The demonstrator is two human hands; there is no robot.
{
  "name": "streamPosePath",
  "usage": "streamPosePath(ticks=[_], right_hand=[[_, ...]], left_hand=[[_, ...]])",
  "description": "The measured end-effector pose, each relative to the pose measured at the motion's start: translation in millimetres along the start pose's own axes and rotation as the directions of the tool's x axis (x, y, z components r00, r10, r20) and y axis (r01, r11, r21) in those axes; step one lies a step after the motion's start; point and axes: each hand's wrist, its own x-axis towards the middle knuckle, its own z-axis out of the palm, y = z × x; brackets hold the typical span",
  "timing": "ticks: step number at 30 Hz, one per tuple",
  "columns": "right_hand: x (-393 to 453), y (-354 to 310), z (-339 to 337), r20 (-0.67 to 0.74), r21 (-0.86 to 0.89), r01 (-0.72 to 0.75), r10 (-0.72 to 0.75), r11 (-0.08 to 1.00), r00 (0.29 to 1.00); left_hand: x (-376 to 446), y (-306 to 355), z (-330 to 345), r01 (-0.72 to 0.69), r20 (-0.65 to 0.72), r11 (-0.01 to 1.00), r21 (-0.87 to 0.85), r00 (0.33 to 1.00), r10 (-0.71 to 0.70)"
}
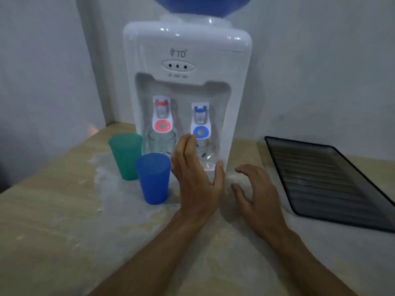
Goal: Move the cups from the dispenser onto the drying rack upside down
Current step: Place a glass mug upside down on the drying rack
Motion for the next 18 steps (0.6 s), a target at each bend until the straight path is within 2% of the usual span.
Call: streamPosePath(ticks=[6, 10, 15, 18], right_hand=[[-4.0, -0.2, -4.7, -0.063, -0.051, -0.076, 0.073, 0.996, 0.995], [-7.2, 0.4, -6.7, -0.093, -0.062, -0.086, 0.080, 0.994, 0.992], [-10.5, 3.6, -6.4, -0.090, -0.072, -0.051, 0.044, 0.996, 0.995], [-10.5, 5.6, -4.9, -0.068, -0.085, -0.063, 0.057, 0.994, 0.996]], left_hand=[[-6.1, -1.6, 0.7, 0.186, 0.046, 0.982, -0.041, 0.982, -0.184], [-7.2, -5.1, 2.3, 0.372, 0.121, 0.925, -0.070, 0.924, -0.362], [-1.7, -14.8, 8.8, 0.508, 0.144, 0.858, 0.070, 0.846, -0.513], [1.5, -18.6, 15.1, 0.527, 0.159, 0.839, 0.132, 0.825, -0.543]])
